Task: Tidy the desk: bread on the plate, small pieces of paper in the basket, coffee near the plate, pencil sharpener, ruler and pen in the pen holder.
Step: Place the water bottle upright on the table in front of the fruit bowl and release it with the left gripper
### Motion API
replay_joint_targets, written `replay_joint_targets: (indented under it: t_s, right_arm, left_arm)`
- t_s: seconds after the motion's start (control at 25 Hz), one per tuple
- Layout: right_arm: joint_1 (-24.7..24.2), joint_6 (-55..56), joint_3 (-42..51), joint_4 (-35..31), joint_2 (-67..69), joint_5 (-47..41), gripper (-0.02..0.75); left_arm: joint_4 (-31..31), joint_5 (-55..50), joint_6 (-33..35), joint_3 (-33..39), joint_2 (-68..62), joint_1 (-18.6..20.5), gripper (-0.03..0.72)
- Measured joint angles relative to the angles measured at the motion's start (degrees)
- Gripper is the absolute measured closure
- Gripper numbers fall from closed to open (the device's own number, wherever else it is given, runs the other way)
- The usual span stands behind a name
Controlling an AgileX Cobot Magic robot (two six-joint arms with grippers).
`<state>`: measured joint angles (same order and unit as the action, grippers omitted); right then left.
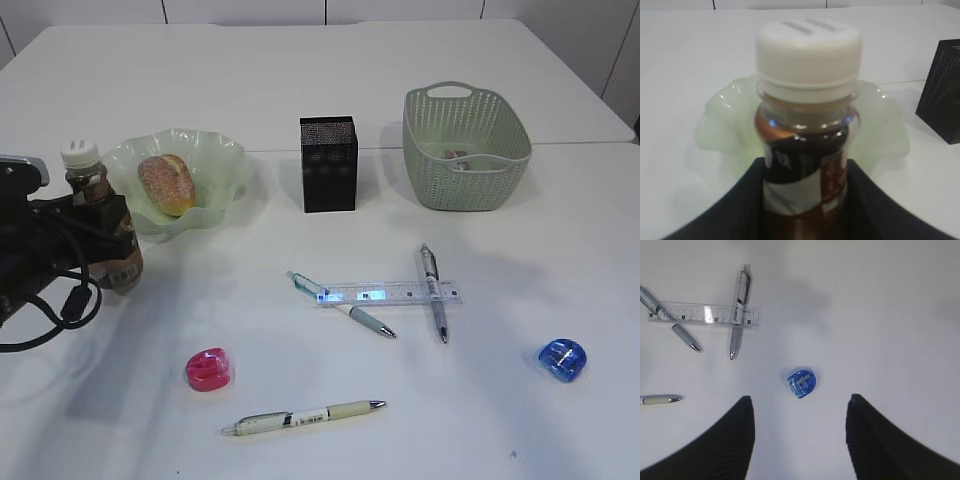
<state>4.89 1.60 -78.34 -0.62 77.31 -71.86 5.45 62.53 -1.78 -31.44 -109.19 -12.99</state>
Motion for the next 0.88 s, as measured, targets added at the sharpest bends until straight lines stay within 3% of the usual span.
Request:
replay_joint_targets:
  t_s: [0.88]
  right_arm:
    - [0.0, -0.12, 0.0, 0.0, 0.0, 0.1, 0.279]
  left_arm:
    - [0.0, 0.48, 0.0, -0.11, -2.66, 0.0, 0.407]
